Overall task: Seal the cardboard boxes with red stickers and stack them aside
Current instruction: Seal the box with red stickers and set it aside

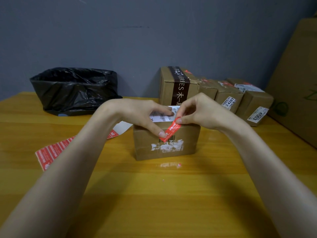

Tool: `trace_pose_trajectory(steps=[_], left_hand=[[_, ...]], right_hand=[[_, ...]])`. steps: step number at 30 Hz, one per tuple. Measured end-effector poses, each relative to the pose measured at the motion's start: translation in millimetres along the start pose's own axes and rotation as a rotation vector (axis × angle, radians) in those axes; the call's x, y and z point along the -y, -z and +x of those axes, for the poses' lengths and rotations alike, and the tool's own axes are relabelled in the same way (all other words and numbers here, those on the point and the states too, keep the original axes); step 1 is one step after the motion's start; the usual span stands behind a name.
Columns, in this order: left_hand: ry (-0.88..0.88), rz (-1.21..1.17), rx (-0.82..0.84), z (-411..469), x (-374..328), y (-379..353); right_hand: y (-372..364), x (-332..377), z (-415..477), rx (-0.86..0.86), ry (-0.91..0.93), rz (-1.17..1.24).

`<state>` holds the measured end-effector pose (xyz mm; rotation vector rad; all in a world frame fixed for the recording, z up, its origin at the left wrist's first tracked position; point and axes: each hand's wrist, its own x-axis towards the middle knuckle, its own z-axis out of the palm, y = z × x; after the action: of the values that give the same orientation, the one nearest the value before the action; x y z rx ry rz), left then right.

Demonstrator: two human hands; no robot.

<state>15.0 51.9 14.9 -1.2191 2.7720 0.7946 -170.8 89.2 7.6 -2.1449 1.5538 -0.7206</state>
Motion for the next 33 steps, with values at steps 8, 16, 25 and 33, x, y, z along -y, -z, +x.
trace_pose_trajectory(steps=[8, 16, 25, 33], left_hand=[[0.01, -0.002, 0.007, 0.6, 0.7, 0.5], [-0.008, 0.003, 0.015, 2.1, 3.4, -0.2], [0.01, 0.051, 0.035, 1.5, 3.2, -0.2], [-0.031, 0.095, -0.051, -3.5, 1.2, 4.5]], right_hand=[[1.5, 7.4, -2.2, -0.002, -0.016, -0.119], [3.7, 10.4, -4.3, 0.002, -0.019, -0.128], [5.4, 14.1, -6.7, 0.044, -0.043, -0.082], [8.9, 16.7, -8.1, -0.104, -0.016, 0.041]])
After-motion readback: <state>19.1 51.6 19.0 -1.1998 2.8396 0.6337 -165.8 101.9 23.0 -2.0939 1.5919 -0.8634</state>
